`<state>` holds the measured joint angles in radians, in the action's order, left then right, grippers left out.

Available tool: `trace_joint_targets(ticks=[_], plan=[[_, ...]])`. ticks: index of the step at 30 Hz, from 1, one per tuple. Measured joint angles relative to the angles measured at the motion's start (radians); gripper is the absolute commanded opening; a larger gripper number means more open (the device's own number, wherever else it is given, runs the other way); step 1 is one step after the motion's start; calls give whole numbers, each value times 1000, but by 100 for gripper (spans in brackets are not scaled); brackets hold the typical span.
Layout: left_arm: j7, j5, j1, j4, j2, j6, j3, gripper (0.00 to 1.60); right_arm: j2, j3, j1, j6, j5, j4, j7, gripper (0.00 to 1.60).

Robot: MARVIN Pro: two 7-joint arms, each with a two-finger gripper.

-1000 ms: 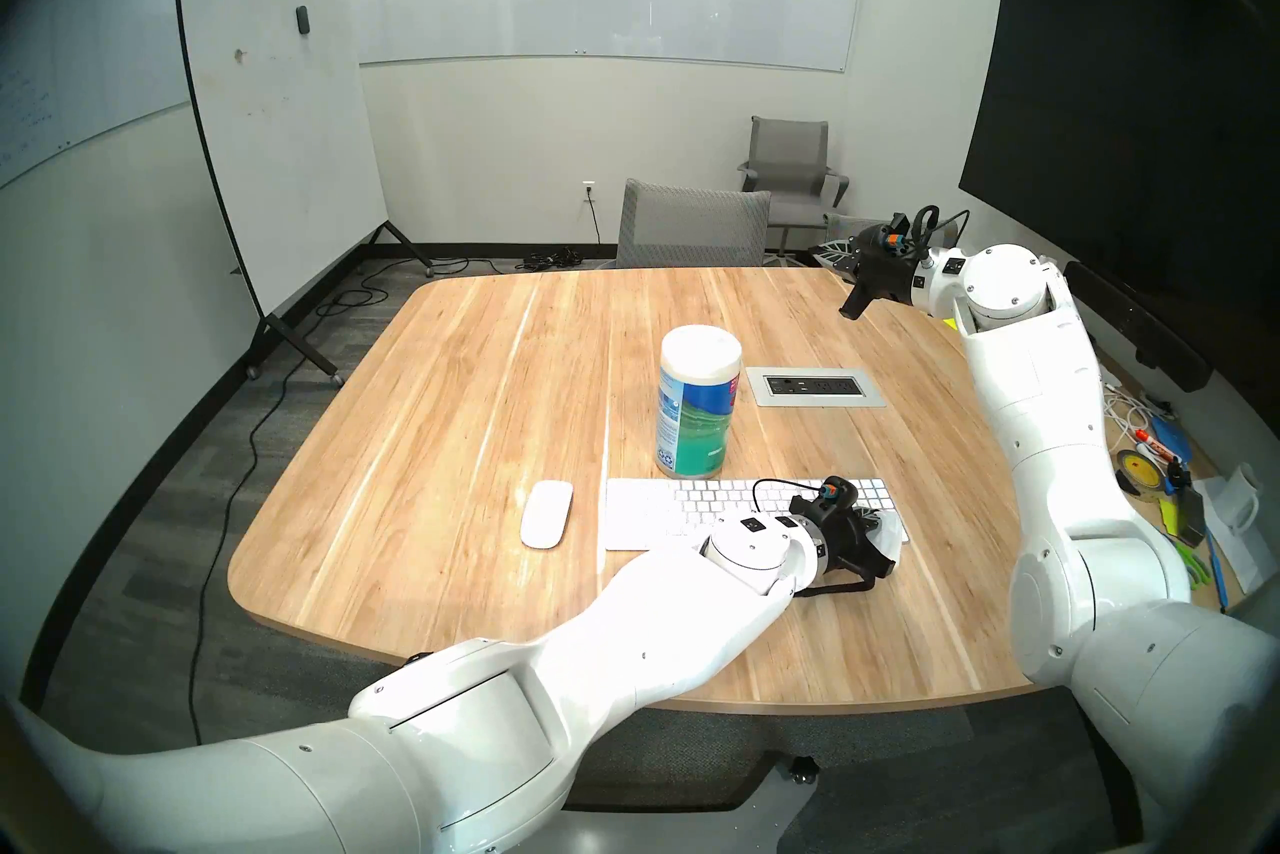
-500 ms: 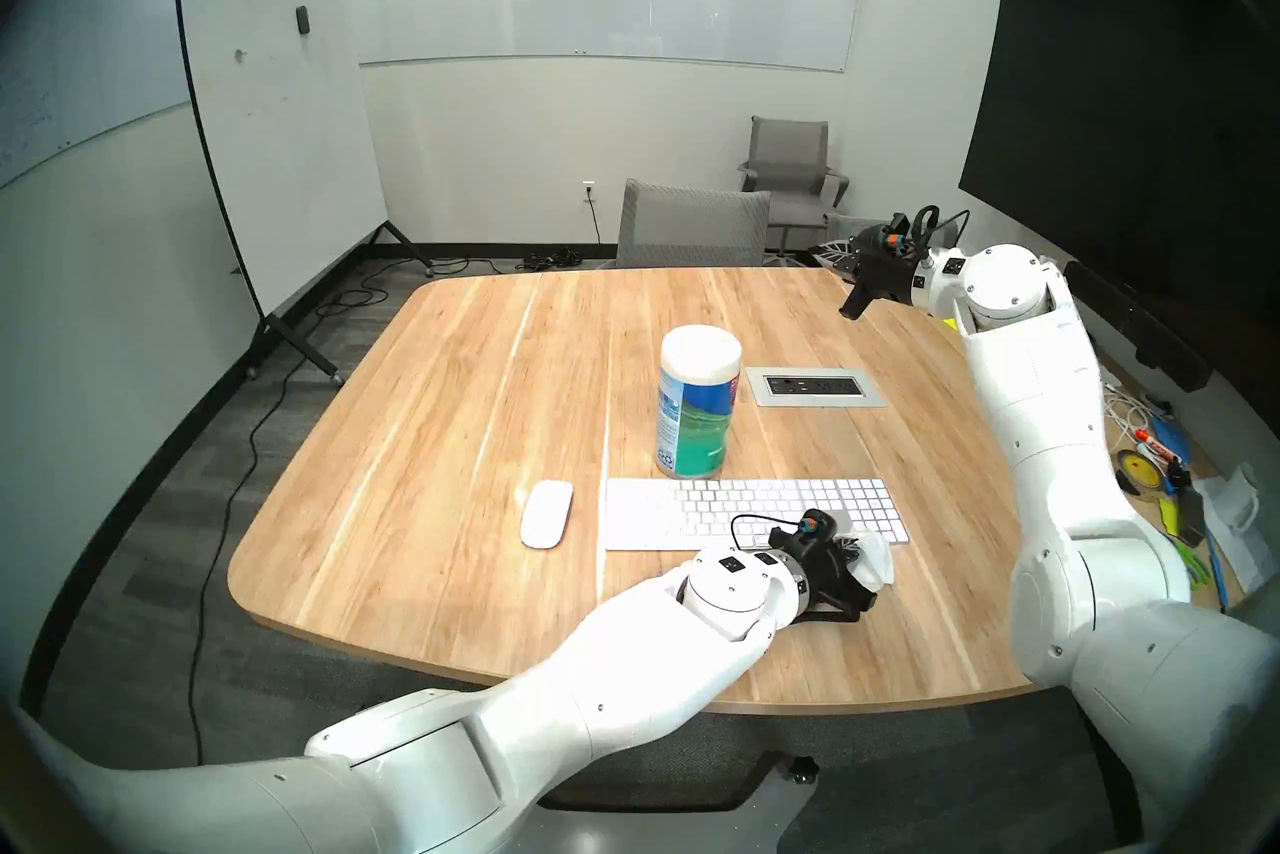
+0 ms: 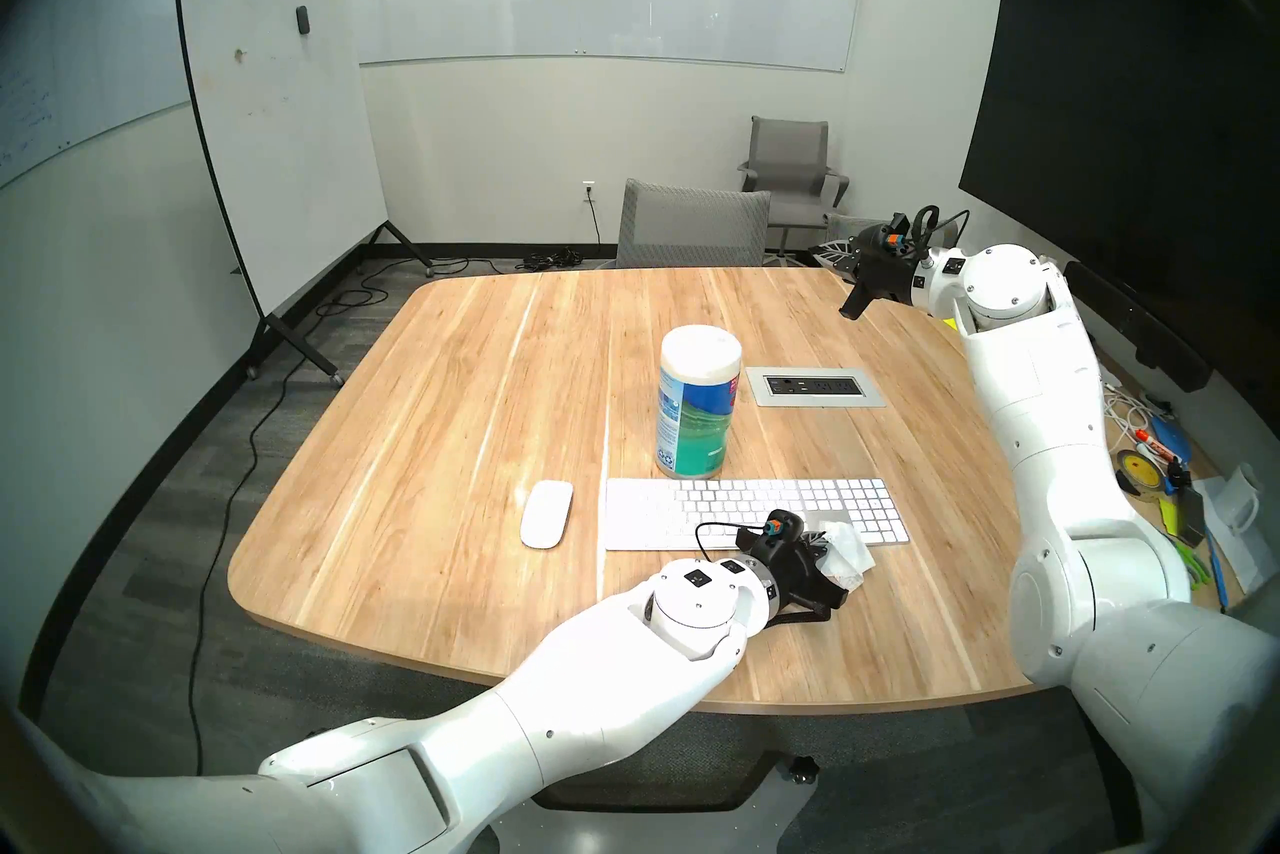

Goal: Wipe the keyboards and mice with a disinfecting wipe, then set the wipe down

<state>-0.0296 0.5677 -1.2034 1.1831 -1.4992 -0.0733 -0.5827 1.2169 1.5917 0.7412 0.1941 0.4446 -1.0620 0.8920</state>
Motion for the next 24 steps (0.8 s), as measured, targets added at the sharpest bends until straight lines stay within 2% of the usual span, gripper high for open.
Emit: trace_joint_targets(ticks=[13,24], plan=[[70,31,-78,164,115,-33,-50,0,0,0,0,0,0,0,0,0],[102,73,-167,311,234,-92,-73,0,0,0,0,1,0,0,0,0]])
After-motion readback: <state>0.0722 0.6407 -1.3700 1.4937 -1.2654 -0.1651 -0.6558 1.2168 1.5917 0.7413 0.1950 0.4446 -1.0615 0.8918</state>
